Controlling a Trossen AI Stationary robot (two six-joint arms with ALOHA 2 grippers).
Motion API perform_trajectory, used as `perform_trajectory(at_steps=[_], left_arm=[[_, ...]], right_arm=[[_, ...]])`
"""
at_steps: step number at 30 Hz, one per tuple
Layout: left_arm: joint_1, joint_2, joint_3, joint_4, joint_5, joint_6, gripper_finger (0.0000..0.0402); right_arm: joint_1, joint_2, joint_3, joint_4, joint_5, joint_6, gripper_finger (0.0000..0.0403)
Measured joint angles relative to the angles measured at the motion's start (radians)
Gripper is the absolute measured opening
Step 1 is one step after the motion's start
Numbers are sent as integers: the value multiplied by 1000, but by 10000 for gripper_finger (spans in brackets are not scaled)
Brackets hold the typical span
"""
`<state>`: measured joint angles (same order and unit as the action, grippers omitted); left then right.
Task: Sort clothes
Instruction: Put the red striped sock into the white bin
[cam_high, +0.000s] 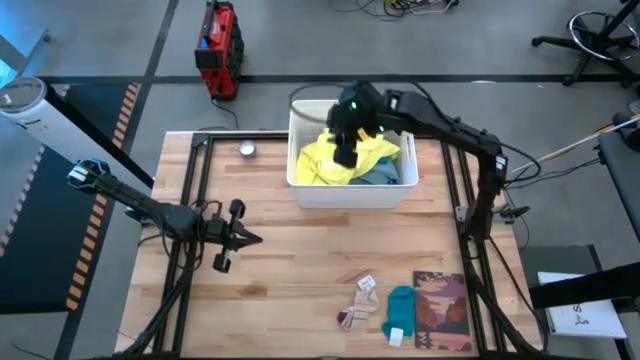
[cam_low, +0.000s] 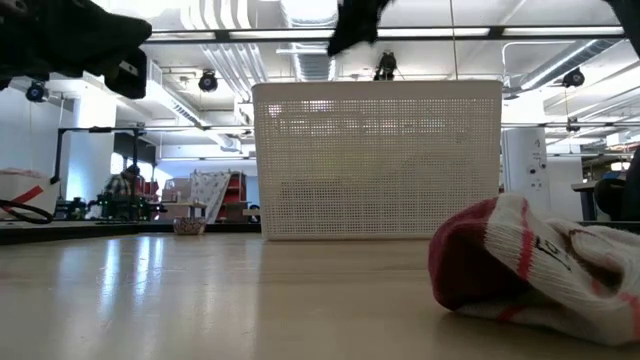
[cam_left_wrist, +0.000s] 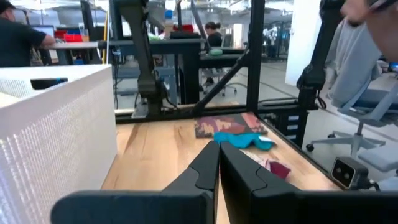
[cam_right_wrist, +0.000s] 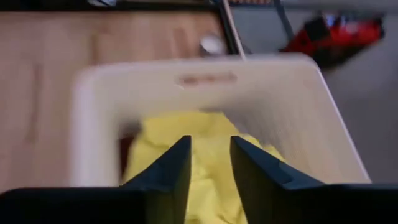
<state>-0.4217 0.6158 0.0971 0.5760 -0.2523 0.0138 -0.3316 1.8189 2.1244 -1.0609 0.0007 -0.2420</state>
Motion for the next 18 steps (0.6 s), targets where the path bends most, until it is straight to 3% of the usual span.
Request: perform_trajectory(at_steps=[6,13,18], left_arm=[[0,-1,0,-4,-1,-5,0],[0,3,0,0,-2,-8,0],[0,18,0,-3,-1,-9,0]], right_arm=[[227,-67,-10,-76,83,23,146],[494,-85,-83,-171,123,213,176],[646,-85,-219,-162,149,377,187]])
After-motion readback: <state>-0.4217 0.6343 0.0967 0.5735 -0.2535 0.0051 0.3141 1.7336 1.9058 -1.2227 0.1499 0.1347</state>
